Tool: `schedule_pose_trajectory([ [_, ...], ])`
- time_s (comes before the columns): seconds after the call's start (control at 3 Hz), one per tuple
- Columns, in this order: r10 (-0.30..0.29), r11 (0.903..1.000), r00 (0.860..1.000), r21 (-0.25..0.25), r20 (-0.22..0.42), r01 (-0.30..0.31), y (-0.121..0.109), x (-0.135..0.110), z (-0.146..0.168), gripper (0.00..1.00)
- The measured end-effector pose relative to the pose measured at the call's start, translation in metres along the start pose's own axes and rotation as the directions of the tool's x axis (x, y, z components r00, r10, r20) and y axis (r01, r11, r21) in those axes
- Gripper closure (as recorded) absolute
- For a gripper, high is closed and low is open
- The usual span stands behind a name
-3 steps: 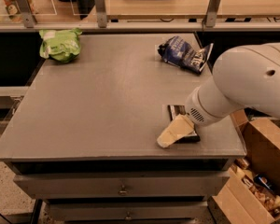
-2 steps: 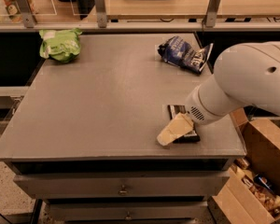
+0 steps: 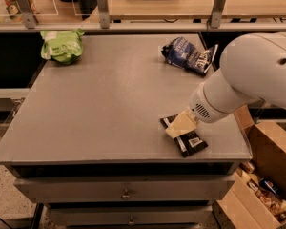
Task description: Move rxbar chocolate near blue chip bag
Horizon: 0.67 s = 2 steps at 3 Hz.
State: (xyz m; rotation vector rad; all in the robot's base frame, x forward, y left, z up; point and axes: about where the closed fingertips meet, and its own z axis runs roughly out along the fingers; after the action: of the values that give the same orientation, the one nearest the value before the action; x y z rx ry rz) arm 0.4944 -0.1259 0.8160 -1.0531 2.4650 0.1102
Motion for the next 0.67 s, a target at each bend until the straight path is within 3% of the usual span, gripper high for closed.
schedule_pose_trajectory([
  [0.33, 0.0, 1.0, 1.0, 0.0, 0.0, 0.0, 0.0, -0.001, -0.003, 1.0],
  [0.67, -0.035, 0.9994, 0.999, 0.001, 0.035, 0.035, 0.0, -0.013, -0.011, 1.0],
])
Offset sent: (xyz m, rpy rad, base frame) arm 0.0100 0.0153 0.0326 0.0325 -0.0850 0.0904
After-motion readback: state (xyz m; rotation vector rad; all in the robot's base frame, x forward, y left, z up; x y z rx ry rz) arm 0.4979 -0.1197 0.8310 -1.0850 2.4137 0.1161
